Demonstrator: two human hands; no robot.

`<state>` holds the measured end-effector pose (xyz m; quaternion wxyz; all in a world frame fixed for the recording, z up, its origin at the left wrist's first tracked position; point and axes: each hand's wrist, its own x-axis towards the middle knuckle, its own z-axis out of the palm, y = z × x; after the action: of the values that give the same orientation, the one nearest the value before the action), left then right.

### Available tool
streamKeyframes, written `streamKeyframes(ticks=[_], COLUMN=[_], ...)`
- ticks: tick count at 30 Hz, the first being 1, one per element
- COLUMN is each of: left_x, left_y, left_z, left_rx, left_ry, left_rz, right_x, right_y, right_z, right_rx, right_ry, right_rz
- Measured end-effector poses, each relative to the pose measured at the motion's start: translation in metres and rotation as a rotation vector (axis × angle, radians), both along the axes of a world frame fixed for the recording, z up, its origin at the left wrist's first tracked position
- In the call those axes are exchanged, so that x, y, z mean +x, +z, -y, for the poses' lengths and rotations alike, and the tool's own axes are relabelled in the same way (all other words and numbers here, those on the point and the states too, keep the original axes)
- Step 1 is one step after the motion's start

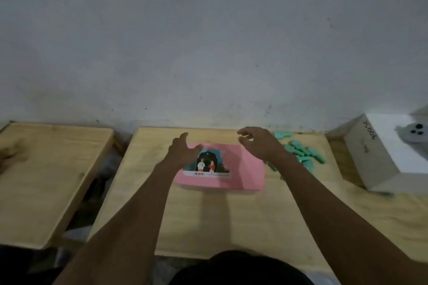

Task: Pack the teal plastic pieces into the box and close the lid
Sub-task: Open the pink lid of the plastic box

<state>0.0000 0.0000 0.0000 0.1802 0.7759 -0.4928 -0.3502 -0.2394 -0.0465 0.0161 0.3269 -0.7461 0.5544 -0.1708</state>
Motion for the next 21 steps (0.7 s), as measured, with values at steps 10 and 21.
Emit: streamKeyframes(ticks=[10, 21], left_x=[0.024, 0.031], left_y=[-0.072, -0.086], left_z=[-0.051, -0.061], left_rx=[-0.051, -0.139], left_ry=[0.112, 0.163], left_rz=[-0.225, -0.407], right_x=[-0.006, -0.001], right_y=[-0.056, -0.054], right_z=[-0.046, -0.056], right_rx=[0.117, -0.005], right_ry=[0.224, 0.359], right_rz=[-0.452, -0.839])
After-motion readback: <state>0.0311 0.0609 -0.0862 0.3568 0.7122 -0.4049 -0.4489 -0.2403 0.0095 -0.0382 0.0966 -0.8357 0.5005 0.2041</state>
